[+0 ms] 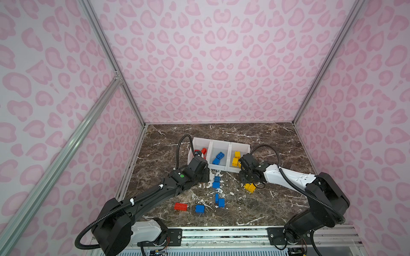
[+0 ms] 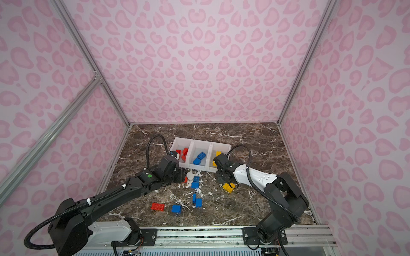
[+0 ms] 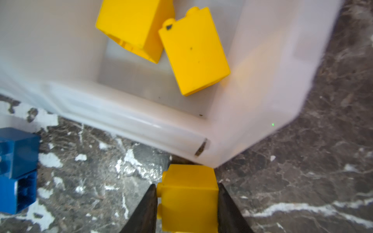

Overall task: Sort the legos into containers by color
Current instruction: 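Lower the right gripper onto a loose yellow brick and close while the left gripper withdraws, then carry the yellow brick into the yellow compartment and release it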

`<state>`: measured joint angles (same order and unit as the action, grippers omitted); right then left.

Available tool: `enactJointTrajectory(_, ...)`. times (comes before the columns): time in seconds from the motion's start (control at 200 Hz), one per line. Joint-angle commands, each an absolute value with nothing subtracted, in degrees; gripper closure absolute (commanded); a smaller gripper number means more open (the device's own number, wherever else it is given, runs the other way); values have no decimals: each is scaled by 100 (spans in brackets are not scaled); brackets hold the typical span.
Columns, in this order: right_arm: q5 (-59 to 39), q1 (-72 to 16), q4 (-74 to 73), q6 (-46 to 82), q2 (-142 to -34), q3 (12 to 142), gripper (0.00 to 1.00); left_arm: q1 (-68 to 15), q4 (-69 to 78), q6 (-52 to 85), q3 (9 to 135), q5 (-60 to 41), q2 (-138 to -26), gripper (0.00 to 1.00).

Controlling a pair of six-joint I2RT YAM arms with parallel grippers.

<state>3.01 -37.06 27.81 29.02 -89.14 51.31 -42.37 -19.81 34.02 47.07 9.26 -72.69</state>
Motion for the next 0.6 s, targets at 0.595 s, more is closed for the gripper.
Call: enactJointTrajectory(0.595, 298, -3175, 3552, 2062, -10159, 7870, 61, -4245, -2122, 3458, 4578, 1120, -6988, 43)
